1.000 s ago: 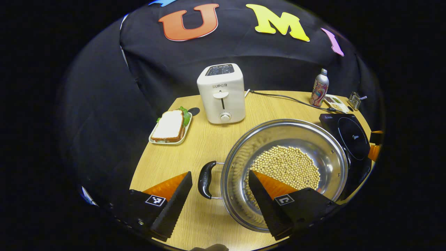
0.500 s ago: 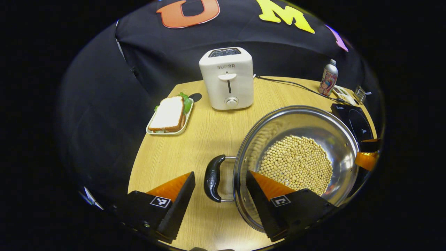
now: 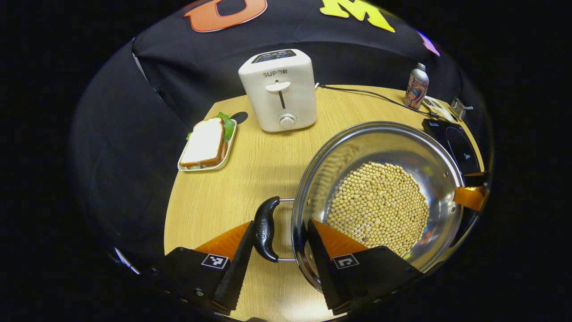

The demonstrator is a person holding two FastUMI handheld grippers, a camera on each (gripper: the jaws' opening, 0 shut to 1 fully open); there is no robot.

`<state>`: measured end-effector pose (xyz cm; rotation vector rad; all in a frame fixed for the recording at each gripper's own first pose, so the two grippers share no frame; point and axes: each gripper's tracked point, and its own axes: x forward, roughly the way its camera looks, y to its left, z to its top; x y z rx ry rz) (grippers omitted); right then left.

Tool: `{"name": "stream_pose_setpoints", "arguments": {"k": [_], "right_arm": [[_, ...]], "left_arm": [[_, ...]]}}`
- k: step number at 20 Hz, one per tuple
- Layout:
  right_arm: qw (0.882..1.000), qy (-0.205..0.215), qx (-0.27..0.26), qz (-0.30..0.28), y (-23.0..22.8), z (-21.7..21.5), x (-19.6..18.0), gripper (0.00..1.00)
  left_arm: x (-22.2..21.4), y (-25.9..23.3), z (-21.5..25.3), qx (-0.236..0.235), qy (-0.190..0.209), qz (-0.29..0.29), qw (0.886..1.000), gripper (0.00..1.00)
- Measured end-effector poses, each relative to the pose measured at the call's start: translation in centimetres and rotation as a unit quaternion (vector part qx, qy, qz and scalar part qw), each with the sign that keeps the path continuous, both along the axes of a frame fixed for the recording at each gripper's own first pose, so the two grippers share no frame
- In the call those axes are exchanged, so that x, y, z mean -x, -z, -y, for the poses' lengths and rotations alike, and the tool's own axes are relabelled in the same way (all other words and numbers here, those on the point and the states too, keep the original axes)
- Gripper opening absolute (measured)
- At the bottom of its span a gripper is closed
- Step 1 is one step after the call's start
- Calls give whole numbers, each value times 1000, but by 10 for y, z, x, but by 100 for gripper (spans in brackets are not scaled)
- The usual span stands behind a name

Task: First push the handle of the pot to place it horizontally, then grasp the pot with both hands and set it on the induction cooktop.

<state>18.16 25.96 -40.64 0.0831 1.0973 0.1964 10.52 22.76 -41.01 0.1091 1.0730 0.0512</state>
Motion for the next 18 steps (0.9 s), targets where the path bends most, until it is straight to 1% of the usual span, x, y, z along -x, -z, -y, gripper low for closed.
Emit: {"name": "stream_pose_setpoints", "arguments": {"k": [2, 3, 4, 5, 6, 7, 8, 9, 10, 11, 12, 13, 14, 16, 18], "right_arm": [[1000, 15, 4, -1, 0, 0, -2, 66], [1000, 20, 1, 1, 1, 0, -3, 66], [1000, 27, -6, 3, -1, 0, -3, 62], [1000, 23, -8, 3, -1, 1, -3, 59], [1000, 19, -11, 4, -1, 2, -3, 60], [1000, 14, -16, 3, -2, 2, -4, 59], [1000, 12, -21, 3, -1, 2, -5, 58], [1000, 12, -24, 3, -2, 4, -6, 57], [1000, 13, -22, 1, -2, 8, -7, 55], [1000, 15, -22, 0, -3, 10, -8, 57], [1000, 17, -22, 2, -5, 10, -7, 54], [1000, 13, -20, 8, -8, 11, -7, 54], [1000, 8, -17, 19, -13, 11, -7, 54], [999, -6, -7, 39, -28, 11, -8, 53], [999, -12, -5, 51, -41, 13, -11, 54]], "left_arm": [[0, 0, 1, 3, -5, -9, 1000, 69], [-1, 0, 1, 5, -11, -12, 1000, 59], [2, 0, 1, 5, -15, -16, 1000, 67], [1, -1, 1, 4, -16, -17, 1000, 77], [2, 0, 1, 3, -20, -21, 1000, 66], [12, -7, 2, 1, -23, -21, 1000, 66], [12, -8, 3, 0, -26, -20, 999, 65], [12, -9, 3, 2, -30, -16, 999, 55], [13, -10, 5, 8, -31, -11, 999, 53], [13, -11, 7, 14, -35, -7, 999, 73], [12, -14, 6, 16, -35, -1, 999, 72], [12, -17, 4, 16, -36, 5, 999, 73], [11, -18, 2, 14, -35, 12, 999, 63], [12, -20, -3, 15, -38, 20, 999, 63], [18, -27, -5, 20, -48, 29, 998, 63]]}}
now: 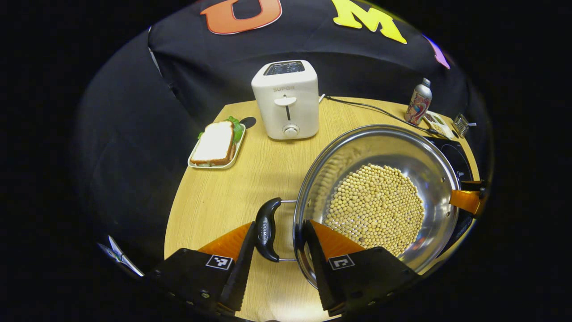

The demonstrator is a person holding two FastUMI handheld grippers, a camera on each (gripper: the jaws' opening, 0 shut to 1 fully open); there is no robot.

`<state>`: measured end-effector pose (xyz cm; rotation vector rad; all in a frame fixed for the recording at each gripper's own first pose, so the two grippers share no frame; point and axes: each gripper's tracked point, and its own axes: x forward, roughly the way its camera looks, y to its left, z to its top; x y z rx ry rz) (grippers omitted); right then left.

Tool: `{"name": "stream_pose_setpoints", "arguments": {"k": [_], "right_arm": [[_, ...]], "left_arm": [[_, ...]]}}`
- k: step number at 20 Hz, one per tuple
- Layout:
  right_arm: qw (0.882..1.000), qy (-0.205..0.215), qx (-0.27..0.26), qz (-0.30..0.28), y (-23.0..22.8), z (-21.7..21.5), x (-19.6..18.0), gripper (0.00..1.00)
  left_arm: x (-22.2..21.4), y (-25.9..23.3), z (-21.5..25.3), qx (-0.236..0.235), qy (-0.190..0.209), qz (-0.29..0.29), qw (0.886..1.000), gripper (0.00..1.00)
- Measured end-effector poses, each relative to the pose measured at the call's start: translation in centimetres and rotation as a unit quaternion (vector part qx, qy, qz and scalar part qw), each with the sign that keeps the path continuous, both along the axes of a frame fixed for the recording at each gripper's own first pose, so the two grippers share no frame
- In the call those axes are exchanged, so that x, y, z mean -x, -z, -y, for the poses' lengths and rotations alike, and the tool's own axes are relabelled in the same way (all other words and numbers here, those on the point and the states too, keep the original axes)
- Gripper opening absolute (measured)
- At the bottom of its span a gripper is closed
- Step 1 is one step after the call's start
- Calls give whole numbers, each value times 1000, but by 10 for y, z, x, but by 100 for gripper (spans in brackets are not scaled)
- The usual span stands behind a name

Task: First push the handle of the pot to place it horizontally, then grasp the pot with both hands and set it on the induction cooktop.

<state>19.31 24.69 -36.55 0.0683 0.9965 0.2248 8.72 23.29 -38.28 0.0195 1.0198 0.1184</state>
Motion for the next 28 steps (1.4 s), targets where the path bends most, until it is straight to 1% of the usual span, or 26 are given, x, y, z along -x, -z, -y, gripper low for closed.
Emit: {"name": "stream_pose_setpoints", "arguments": {"k": [3, 6, 8, 11, 15, 19, 20, 21, 22, 23, 24, 25, 26, 27, 28], "right_arm": [[1000, -4, 2, 22, -21, 7, -6, 54], [999, 0, 2, 37, -38, 17, -4, 54], [999, 6, 1, 45, -53, 30, -1, 54], [998, 18, -2, 58, -69, 53, 4, 54], [996, 40, 2, 74, -82, 91, 14, 54], [994, 68, 10, 82, -90, 136, 28, 54], [994, 75, 13, 83, -92, 148, 31, 53], [993, 83, 14, 86, -94, 161, 33, 53], [992, 88, 18, 90, -96, 173, 34, 53], [991, 84, 13, 103, -102, 176, 33, 54], [991, 73, 12, 112, -98, 179, 29, 54], [991, 87, 25, 103, -101, 187, 37, 51], [990, 96, 62, 86, -76, 207, 31, 54], [989, 92, 78, 81, -69, 212, 34, 48], [989, 77, 83, 94, -62, 211, 24, 50]], "left_arm": [[3, -5, -8, 2, -1, 12, 1000, 63], [5, 2, -2, 1, -3, 23, 1000, 63], [5, 5, 0, -1, 4, 30, 1000, 63], [1, 8, -2, 3, 11, 44, 999, 63], [1, 13, -1, 22, 22, 53, 998, 63], [-10, 15, -8, 35, 44, 54, 997, 63], [-12, 15, -9, 40, 49, 54, 997, 72], [-15, 15, -11, 43, 53, 55, 996, 72], [-15, 13, -12, 43, 61, 54, 996, 63], [-25, 1, -15, 31, 69, 73, 994, 51], [-40, -11, -15, 16, 73, 96, 993, 33], [-53, -23, -11, 20, 86, 116, 989, 16], [-61, -20, -16, 24, 89, 122, 988, 21], [-62, -13, -24, 34, 83, 107, 990, 10], [-61, -9, -44, 33, 69, 104, 992, 14]]}}
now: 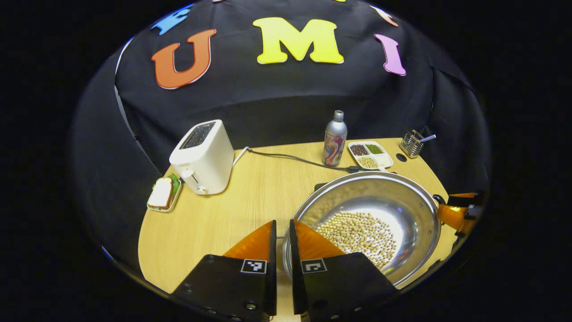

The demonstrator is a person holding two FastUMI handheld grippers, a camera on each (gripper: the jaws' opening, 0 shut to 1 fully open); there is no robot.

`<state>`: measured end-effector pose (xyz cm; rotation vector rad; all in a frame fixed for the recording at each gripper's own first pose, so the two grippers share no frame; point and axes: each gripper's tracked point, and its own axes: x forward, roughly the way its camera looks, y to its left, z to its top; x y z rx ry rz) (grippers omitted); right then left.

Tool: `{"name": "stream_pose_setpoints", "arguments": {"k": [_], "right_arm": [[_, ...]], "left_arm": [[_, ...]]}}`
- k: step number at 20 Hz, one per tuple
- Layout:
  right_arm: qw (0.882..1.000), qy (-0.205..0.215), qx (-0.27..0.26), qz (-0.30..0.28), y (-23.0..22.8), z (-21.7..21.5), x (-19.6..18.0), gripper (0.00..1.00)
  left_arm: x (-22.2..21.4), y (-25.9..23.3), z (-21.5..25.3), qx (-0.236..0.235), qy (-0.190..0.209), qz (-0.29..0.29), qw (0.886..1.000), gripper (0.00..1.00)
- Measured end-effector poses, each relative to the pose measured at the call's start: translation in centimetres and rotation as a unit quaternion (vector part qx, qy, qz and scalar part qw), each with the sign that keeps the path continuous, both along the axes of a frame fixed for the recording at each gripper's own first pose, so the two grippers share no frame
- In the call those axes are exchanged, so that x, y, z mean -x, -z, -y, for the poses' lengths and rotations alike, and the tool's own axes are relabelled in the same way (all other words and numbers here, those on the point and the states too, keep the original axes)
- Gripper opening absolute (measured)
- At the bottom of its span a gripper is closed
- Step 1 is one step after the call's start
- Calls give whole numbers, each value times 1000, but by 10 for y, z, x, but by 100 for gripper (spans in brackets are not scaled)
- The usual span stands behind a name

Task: First push the handle of the pot to place it horizontally, then grasp the pot with both hands and set it on the induction cooktop.

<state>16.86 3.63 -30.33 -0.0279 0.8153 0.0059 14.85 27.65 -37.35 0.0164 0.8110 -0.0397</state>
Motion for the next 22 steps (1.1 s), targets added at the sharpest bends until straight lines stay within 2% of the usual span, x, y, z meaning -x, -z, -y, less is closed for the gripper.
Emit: {"name": "stream_pose_setpoints", "arguments": {"k": [1, 4, 7, 10, 12, 13, 14, 15, 16, 17, 18, 20, 22], "right_arm": [[1000, 0, 17, -2, 6, 12, -2, 38], [1000, 2, -15, -26, 29, 27, 0, 29], [999, -16, -26, -30, 25, 21, 0, 28], [999, -29, -27, -15, 18, 20, -2, 28], [999, -33, -30, -12, 13, 19, -1, 28], [999, -35, -31, -14, 13, 19, 1, 31], [999, -35, -36, -20, 16, 18, 4, 36], [998, -34, -38, -24, 18, 19, 6, 48], [999, -27, -32, -30, 22, 23, 8, 53], [999, -23, -36, -32, 21, 25, 7, 64], [998, -23, -39, -39, 24, 23, 9, 70], [996, -23, -58, -56, 30, 16, 13, 70], [996, -20, -61, -61, 33, 15, 14, 73]], "left_arm": [[6, 19, -15, 0, -13, 0, 1000, 13], [22, 40, -44, -1, -46, -6, 999, 14], [28, 31, -44, 12, -60, -4, 998, 19], [31, 31, -37, 15, -57, -11, 998, 22], [31, 28, -33, 17, -50, -11, 999, 29], [30, 27, -30, 16, -45, -10, 999, 34], [30, 26, -25, 12, -37, -10, 999, 28], [28, 26, -21, 8, -30, -8, 999, 40], [28, 26, -18, 7, -24, -9, 1000, 47], [28, 28, -15, 5, -20, -12, 1000, 69], [29, 31, -11, 9, -14, -21, 1000, 80], [29, 34, -4, 16, -5, -30, 999, 88], [28, 38, 1, 13, 6, -35, 999, 89]]}}
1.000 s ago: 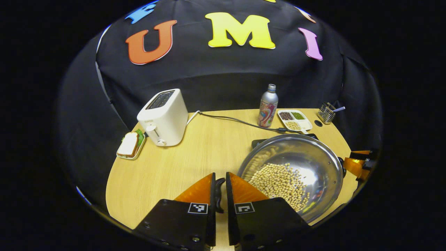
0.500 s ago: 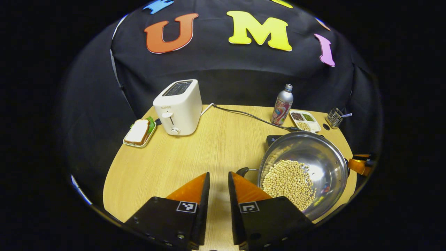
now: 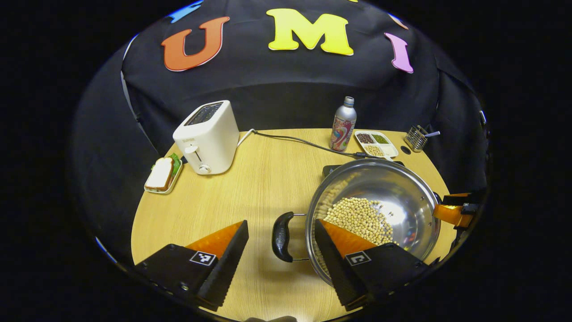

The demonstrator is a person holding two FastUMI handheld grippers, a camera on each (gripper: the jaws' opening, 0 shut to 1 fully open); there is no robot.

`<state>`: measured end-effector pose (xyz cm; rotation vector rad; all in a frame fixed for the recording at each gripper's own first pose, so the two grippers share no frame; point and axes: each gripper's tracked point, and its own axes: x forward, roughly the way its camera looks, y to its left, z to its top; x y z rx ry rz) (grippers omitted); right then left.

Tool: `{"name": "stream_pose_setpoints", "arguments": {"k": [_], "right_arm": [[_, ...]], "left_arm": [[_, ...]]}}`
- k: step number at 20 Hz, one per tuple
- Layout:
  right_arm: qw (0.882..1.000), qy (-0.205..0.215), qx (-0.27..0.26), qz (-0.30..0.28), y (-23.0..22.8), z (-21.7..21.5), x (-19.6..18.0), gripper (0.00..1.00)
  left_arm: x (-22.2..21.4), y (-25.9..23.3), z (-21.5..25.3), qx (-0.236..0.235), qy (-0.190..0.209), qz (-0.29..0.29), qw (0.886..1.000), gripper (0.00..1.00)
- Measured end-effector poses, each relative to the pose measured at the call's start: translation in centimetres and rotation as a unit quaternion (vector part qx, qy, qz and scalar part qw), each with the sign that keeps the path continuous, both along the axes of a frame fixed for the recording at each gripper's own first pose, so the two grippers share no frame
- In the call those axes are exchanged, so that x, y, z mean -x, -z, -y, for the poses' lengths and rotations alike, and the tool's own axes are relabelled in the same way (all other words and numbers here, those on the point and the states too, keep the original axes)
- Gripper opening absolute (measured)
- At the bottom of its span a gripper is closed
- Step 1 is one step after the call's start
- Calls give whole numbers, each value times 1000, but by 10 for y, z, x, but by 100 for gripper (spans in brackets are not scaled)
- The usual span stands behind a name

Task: First push the handle of the pot to place it horizontally, then grasp the pot with both hands and set it on the induction cooktop.

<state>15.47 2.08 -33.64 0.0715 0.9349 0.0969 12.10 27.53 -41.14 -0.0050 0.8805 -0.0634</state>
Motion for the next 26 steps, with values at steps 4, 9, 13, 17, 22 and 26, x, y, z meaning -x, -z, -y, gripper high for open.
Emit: {"name": "stream_pose_setpoints", "arguments": {"k": [4, 9, 13, 17, 22, 26], "right_arm": [[1000, 4, 4, -25, 10, 3, -2, 77], [999, 8, -3, -47, 21, 0, -4, 76], [997, 18, -19, -68, 29, -2, -2, 73], [997, 31, -34, -68, 25, 2, -7, 62], [998, 25, -22, -48, 16, 20, -22, 58], [998, 33, -15, -50, 16, 47, -31, 57]], "left_arm": [[-1, 9, 6, 5, 7, -16, 1000, 98], [2, 23, 12, 16, 23, -46, 999, 98], [0, 34, 15, 18, 29, -65, 997, 73], [-2, 27, 17, 17, 33, -59, 998, 66], [-6, 23, 32, 26, 40, -54, 997, 65], [-10, 24, 54, 33, 50, -53, 997, 66]]}}
